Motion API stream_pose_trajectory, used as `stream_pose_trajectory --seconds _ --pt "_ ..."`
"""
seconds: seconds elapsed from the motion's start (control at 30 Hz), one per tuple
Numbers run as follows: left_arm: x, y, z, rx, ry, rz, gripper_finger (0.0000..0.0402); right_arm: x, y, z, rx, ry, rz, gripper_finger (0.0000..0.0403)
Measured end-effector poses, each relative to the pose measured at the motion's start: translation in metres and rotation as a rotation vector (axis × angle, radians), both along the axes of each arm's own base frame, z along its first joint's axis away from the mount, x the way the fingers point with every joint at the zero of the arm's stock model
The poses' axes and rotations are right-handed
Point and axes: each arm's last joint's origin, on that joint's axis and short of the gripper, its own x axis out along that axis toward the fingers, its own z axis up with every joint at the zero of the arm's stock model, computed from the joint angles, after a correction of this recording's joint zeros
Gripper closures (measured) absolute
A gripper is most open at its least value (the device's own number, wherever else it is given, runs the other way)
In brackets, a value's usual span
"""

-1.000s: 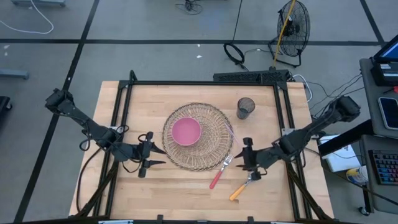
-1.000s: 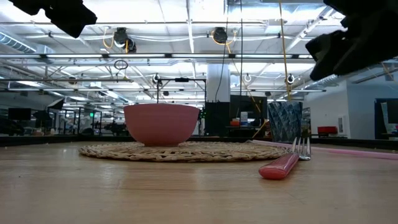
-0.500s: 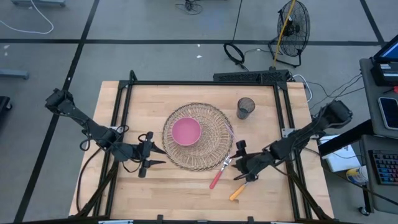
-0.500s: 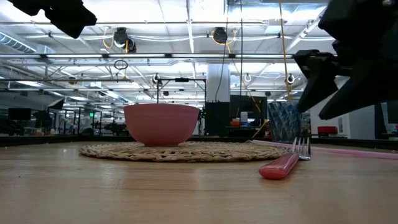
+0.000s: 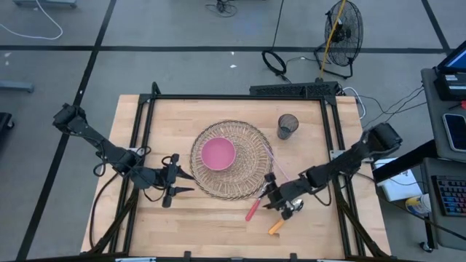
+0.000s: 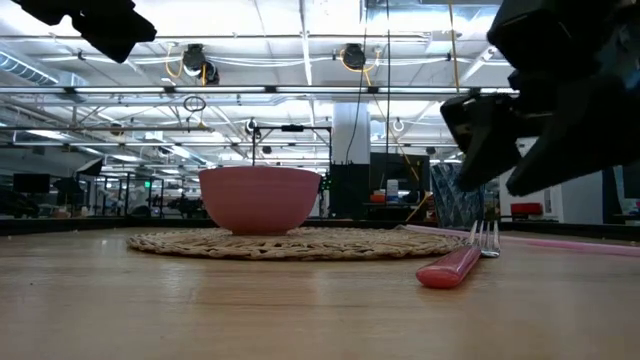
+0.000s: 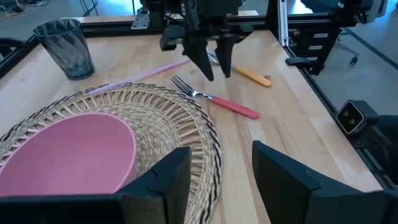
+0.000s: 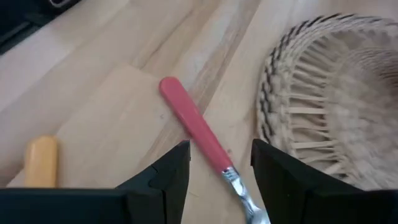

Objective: Pick & Place Utensil
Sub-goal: Put the pink fork into the pink bowl

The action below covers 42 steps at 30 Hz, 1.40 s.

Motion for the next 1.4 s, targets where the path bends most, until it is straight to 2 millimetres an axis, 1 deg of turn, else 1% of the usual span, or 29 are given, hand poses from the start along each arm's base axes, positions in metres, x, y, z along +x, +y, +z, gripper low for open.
stream_pose_trajectory --seconds 0.23,0.4,0.63,0.8,0.93,1.03,1.13,1.2,1.3,1.4 --pt "0.000 0.000 0.000 -0.015 0.001 0.006 0.0231 0.021 0.009 0.000 -0.033 -0.015 0.062 0.0243" --pt "0.000 0.000 0.000 -0.024 0.003 0.010 0.0231 0.034 0.012 -0.001 -0.037 0.041 0.098 0.0243" --pt "0.000 0.000 0.000 -0.021 0.003 0.009 0.0231 0.040 0.013 0.006 -0.067 0.139 0.111 0.0243" --pt "0.000 0.000 0.000 -0.019 0.003 0.008 0.0231 0.047 0.017 0.017 -0.080 0.139 0.122 0.0243" --pt "0.000 0.000 0.000 -0.019 0.003 0.008 0.0231 0.061 0.021 0.019 -0.109 0.131 0.148 0.0243" --pt "0.000 0.000 0.000 -0.022 0.003 0.009 0.0231 0.072 0.023 0.021 -0.132 0.176 0.160 0.0243" --pt "0.000 0.000 0.000 -0.026 0.003 0.011 0.0231 0.081 0.021 0.016 -0.144 0.287 0.161 0.0243" --pt "0.000 0.000 0.000 -0.030 0.004 0.012 0.0231 0.085 0.019 0.017 -0.147 0.336 0.162 0.0243" --pt "0.000 0.000 0.000 -0.030 0.005 0.012 0.0231 0.087 0.018 0.022 -0.148 0.338 0.158 0.0243" --pt "0.000 0.000 0.000 -0.027 0.010 0.012 0.0231 0.084 0.018 0.019 -0.159 0.376 0.161 0.0243"
